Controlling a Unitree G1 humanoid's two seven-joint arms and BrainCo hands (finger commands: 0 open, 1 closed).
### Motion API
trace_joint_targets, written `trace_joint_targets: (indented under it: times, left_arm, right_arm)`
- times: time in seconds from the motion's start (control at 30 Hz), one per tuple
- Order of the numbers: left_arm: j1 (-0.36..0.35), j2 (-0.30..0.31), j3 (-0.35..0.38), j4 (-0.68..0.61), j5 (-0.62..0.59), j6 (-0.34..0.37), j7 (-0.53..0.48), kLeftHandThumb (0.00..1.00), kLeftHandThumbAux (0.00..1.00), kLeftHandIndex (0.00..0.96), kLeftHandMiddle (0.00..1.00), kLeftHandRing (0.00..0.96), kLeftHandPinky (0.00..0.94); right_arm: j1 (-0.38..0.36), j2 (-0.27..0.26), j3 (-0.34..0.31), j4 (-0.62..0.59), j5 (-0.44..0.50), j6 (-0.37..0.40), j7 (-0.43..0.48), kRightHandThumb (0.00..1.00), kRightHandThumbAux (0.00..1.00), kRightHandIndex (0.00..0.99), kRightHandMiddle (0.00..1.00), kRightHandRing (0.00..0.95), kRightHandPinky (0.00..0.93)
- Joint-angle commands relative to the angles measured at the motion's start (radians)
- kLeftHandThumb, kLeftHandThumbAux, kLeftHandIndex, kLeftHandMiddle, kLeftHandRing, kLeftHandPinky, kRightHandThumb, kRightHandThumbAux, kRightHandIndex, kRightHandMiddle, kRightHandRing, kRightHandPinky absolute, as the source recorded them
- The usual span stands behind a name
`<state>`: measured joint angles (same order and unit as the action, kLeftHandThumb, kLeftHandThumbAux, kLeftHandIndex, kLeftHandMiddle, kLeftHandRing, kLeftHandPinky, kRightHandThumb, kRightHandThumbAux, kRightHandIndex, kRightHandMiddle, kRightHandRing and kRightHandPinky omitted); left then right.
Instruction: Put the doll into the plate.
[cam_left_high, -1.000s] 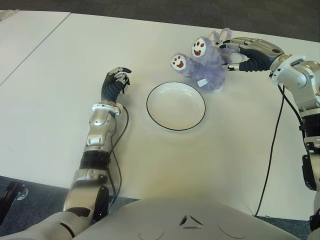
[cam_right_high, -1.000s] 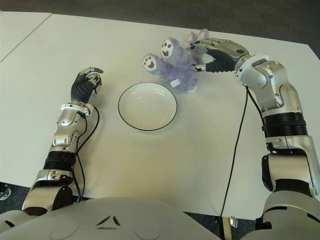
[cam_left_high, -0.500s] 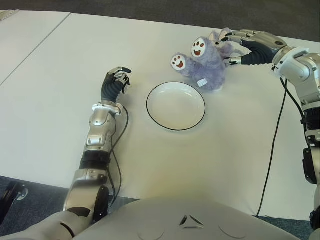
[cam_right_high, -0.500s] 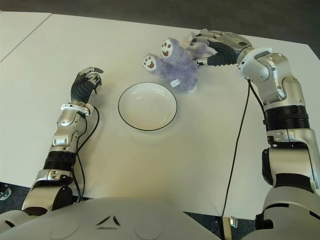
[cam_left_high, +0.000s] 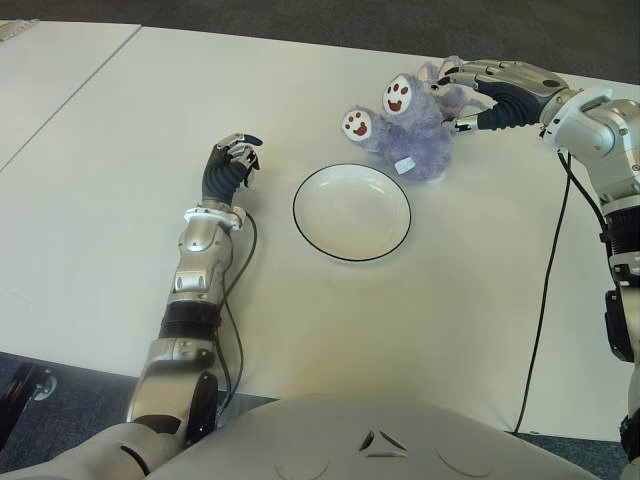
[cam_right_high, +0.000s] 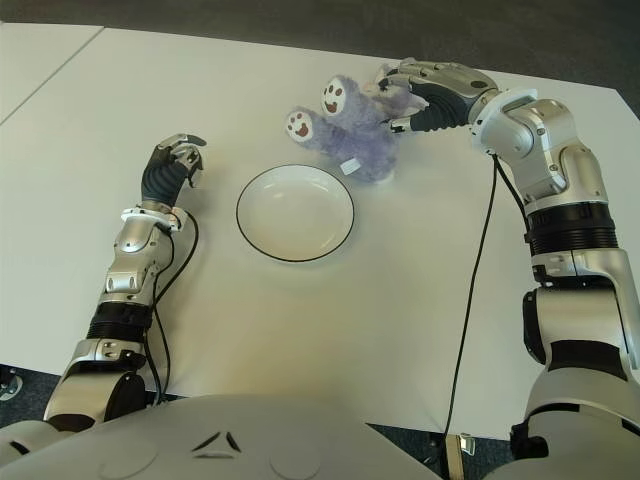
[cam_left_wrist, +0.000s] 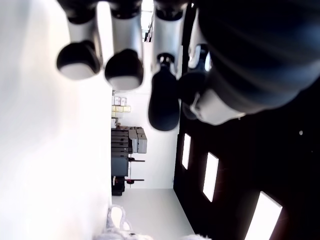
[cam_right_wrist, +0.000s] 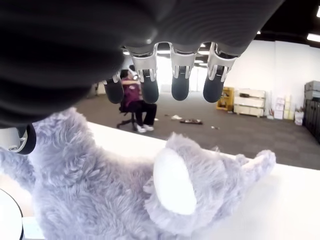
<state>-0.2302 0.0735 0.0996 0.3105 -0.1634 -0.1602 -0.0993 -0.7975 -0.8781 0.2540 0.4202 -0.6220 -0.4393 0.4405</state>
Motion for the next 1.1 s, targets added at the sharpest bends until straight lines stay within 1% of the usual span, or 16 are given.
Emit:
trace_joint_targets:
  times: [0.03, 0.3, 0.57, 0.77, 1.1]
  left_arm:
    - [0.074, -0.054, -0.011, 0.038, 0.004, -0.001, 0.015, 0.711, 0.705, 0.444, 0.851, 0.871, 0.869]
    - [0.083, -0.057, -0.015, 0.023, 0.005, 0.001, 0.015, 0.711, 0.705, 0.443, 0.850, 0.871, 0.867]
    - [0.091, -0.059, -0.013, 0.011, 0.000, 0.001, 0.016, 0.711, 0.706, 0.443, 0.848, 0.869, 0.867]
    - [0.097, -0.061, -0.015, 0.006, 0.006, -0.008, 0.021, 0.711, 0.706, 0.443, 0.848, 0.870, 0.869]
    - [0.102, -0.069, -0.014, -0.007, 0.006, -0.004, 0.035, 0.712, 0.705, 0.443, 0.848, 0.869, 0.868]
  right_arm:
    - [0.016, 0.020, 0.019, -0.013, -0.002, 0.015, 0.031, 0.358, 0.259, 0.000, 0.000, 0.000, 0.000]
    - [0.026, 0.055, 0.053, 0.004, -0.010, 0.039, 0.072, 0.399, 0.241, 0.000, 0.000, 0.000, 0.000]
    - [0.028, 0.081, 0.081, 0.042, -0.017, 0.044, 0.080, 0.408, 0.231, 0.000, 0.000, 0.000, 0.000]
    - [0.024, 0.104, 0.114, 0.085, -0.046, 0.047, 0.073, 0.406, 0.229, 0.000, 0.000, 0.000, 0.000]
    - [0.035, 0.110, 0.133, 0.113, -0.055, 0.039, 0.070, 0.386, 0.235, 0.000, 0.000, 0.000, 0.000]
